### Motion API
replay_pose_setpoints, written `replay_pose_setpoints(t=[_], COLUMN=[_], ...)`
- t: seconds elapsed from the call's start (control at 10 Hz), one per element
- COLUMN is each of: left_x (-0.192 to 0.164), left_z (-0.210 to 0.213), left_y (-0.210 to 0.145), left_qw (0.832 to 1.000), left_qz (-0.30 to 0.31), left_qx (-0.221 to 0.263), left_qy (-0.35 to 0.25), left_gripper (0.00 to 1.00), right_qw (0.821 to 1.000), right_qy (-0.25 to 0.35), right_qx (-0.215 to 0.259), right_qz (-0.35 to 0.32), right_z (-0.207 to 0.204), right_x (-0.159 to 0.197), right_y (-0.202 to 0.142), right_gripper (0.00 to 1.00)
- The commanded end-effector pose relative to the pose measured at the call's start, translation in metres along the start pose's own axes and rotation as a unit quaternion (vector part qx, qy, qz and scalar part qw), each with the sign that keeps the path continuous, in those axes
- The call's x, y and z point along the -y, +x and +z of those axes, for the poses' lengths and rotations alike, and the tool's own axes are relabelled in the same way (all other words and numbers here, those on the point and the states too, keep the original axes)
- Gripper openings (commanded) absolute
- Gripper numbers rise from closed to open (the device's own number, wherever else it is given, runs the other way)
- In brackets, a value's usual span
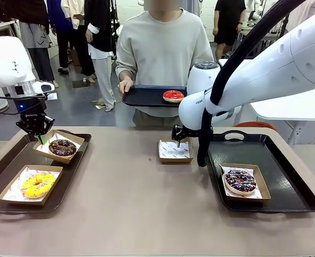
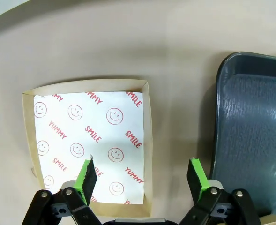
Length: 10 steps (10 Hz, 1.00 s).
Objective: Individually package the donuts and arrange them on the tray.
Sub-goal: Place the picked Paper togo box on the Handle tray while simultaneously picking up another Paper togo box from the table with the other hand.
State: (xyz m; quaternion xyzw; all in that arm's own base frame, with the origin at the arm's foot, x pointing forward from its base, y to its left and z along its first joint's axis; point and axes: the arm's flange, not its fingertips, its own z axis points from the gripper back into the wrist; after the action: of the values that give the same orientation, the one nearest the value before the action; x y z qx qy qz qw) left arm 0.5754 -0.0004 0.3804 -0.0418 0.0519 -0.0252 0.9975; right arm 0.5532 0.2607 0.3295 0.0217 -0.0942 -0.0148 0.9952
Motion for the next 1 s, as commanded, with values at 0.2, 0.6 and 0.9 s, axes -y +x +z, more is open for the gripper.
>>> replay_pose_setpoints(t=[0.2,0.6,0.9], left_x=[0.0018,0.0076,0.0094], left_z=[-0.0022,-0.0080,-0.0107], left_y=[0.0054,0.0102,0.0131], left_qw=[1.000,1.000,0.998], left_qz=[0.005,0.019,0.053], left_qx=[0.007,0.009,0.017], left_qy=[0.004,0.012,0.027], left_gripper=[0.01,0.01,0.01], right_qw=[1.000,0.999,0.999], right_qy=[0.030,0.034,0.038], right_qx=[0.004,0.001,-0.002], right_qz=[0.001,-0.001,-0.006], right_z=[-0.0036,-0.0017,-0.0023], right_x=[0.0016,0.0035,0.0072], right_y=[-0.0035,-0.0058,-0.0047], right_gripper=[1.00,1.00,1.00])
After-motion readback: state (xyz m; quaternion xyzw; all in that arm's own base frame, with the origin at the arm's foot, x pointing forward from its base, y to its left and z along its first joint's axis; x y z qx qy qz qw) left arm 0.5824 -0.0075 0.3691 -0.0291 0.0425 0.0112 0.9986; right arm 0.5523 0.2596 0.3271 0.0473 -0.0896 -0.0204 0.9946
